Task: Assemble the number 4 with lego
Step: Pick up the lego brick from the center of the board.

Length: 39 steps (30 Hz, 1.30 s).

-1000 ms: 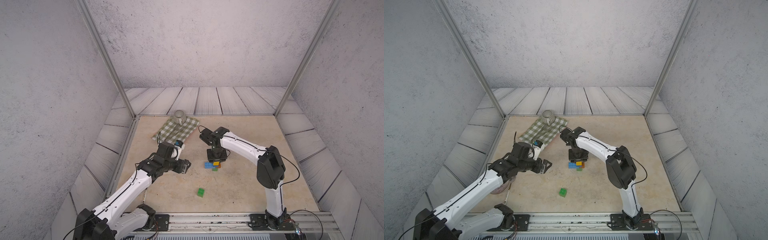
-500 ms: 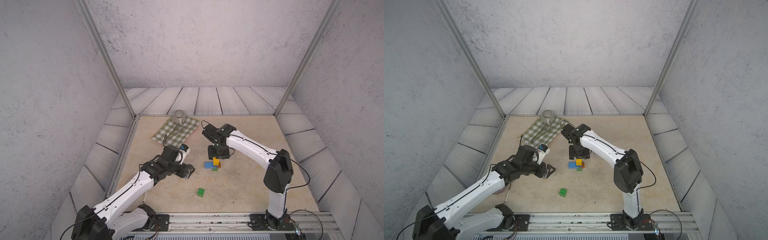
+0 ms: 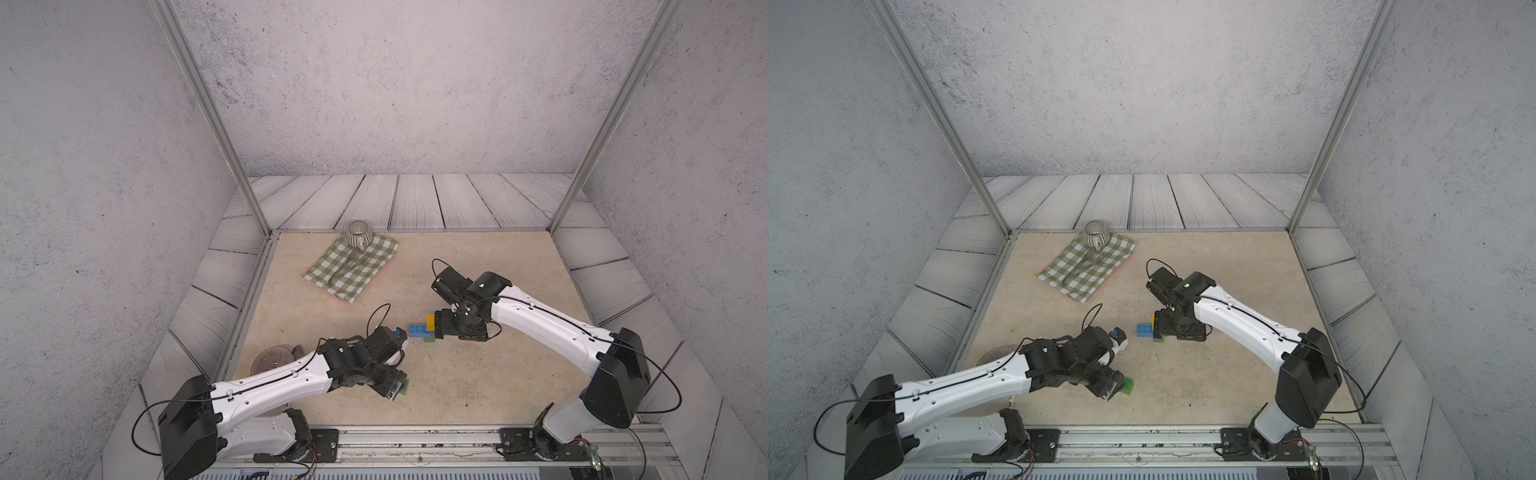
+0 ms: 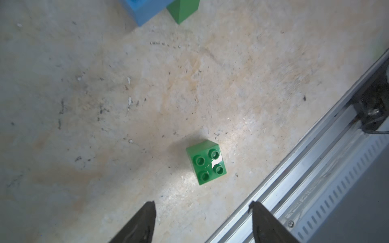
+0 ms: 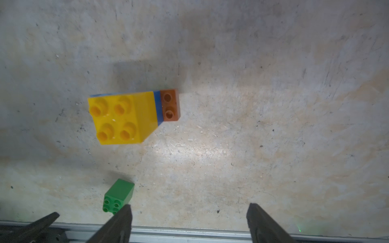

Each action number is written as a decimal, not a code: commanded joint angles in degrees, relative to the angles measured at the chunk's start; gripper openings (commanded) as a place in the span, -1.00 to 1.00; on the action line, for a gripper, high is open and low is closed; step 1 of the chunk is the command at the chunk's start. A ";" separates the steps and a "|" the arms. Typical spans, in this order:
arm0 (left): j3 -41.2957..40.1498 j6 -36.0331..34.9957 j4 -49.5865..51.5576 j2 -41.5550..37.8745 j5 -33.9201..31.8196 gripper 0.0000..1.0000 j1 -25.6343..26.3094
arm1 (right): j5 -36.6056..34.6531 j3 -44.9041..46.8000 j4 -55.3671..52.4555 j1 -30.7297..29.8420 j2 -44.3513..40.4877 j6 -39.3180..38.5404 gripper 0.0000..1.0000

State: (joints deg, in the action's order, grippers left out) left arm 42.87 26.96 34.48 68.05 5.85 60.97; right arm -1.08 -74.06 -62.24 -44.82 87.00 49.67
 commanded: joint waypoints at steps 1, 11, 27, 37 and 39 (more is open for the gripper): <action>0.62 6.71 1.90 1.96 -4.22 0.42 1.83 | 1.93 5.08 5.11 0.14 -5.24 2.99 0.85; 5.20 10.92 0.61 10.43 -6.74 0.23 5.40 | 1.61 13.45 6.85 1.46 -13.85 3.79 0.98; 11.39 10.79 5.42 19.69 -7.83 -0.02 7.15 | 2.65 15.13 7.15 4.04 -17.30 3.06 0.98; 11.19 10.58 5.10 20.80 -7.78 -0.14 7.15 | 2.84 14.30 7.33 4.23 -16.18 2.88 0.98; 11.12 10.53 4.92 20.94 -7.69 -0.16 7.15 | 2.90 14.21 7.40 4.34 -16.07 2.91 0.98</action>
State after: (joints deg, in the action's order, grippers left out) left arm 53.15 37.74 38.44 88.23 -1.72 67.68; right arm 1.58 -59.18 -54.33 -40.80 70.74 52.49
